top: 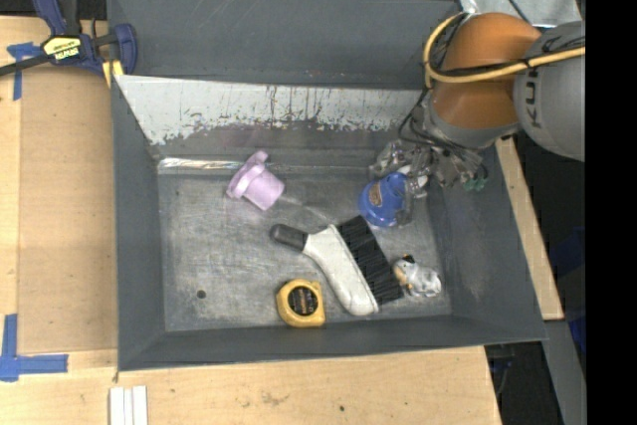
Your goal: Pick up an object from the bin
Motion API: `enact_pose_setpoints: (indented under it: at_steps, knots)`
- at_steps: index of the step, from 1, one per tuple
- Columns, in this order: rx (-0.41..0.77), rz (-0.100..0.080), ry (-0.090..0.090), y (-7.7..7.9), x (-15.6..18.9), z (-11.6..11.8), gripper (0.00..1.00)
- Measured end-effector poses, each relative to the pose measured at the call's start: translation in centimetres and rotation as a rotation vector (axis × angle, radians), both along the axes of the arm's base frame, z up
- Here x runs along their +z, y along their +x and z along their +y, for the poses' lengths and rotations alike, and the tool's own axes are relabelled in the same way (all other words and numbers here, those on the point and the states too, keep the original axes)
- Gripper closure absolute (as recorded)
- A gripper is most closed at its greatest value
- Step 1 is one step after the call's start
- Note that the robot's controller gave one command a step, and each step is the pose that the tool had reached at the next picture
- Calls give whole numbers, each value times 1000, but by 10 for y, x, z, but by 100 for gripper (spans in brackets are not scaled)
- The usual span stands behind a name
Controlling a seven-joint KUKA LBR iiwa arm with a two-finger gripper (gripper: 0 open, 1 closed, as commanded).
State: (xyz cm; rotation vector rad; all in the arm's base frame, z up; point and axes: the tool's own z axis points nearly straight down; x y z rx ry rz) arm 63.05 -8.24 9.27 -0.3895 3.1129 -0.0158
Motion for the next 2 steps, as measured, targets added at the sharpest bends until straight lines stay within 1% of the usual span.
enact_pose_setpoints:
  at_steps: [1, 2]
  knots:
    - [-1, -7, 2, -2, 3, 0, 100]
    - [2, -6, 3, -2, 3, 0, 100]
